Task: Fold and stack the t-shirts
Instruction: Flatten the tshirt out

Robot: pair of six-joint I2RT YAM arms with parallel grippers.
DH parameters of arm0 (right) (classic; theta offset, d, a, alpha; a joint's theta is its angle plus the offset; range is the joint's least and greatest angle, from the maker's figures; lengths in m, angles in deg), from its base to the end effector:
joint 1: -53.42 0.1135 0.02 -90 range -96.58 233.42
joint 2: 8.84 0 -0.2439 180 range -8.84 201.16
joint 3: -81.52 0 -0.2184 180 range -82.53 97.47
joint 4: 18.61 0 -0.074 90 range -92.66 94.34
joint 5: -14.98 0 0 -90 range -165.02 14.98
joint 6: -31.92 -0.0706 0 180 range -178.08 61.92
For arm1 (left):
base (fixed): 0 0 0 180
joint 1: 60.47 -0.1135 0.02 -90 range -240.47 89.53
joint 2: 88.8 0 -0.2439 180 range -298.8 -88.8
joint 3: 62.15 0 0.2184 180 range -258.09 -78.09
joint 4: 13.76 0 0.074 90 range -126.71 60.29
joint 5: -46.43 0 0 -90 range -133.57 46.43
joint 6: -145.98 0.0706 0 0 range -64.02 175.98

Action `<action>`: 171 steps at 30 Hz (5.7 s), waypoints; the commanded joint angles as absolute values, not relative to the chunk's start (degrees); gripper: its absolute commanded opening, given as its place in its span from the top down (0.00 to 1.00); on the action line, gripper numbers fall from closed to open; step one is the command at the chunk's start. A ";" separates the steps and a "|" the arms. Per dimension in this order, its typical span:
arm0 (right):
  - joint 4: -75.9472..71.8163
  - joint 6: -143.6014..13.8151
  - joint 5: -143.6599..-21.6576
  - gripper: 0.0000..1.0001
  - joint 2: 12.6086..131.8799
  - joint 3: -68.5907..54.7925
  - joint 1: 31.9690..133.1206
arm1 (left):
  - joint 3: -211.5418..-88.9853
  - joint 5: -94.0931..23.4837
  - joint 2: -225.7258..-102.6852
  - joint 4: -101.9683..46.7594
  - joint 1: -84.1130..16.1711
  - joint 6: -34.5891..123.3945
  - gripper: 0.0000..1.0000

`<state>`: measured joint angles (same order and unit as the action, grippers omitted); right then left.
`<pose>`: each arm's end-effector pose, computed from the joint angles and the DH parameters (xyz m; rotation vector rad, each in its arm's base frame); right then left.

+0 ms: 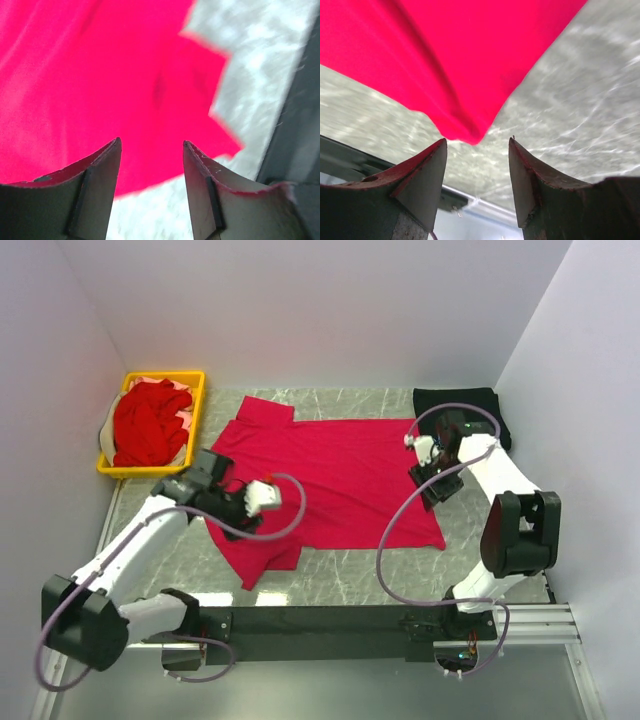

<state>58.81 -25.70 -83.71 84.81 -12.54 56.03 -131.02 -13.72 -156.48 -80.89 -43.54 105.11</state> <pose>0.2634 0.0227 0.1843 -0.9156 2.8725 0.1884 0.1819 -0.0921 0.2202 1.5146 2.0633 -0.5034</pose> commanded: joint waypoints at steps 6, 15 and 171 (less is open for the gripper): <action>61.68 -32.32 -94.97 0.46 87.04 -5.28 53.77 | -123.89 -22.89 -158.40 -65.23 -20.50 85.01 0.43; 61.68 -31.89 -93.65 0.49 89.07 -5.72 50.43 | -122.66 -34.60 -168.77 -56.26 -5.28 77.17 0.45; 39.95 -43.40 -73.61 0.55 132.74 43.57 56.93 | -179.08 -24.58 -209.56 -49.92 -60.38 66.88 0.37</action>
<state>39.18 -43.07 -75.33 130.34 40.01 57.28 -176.68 -24.19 -209.48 -51.42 -60.48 68.08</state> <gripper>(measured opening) 0.456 0.631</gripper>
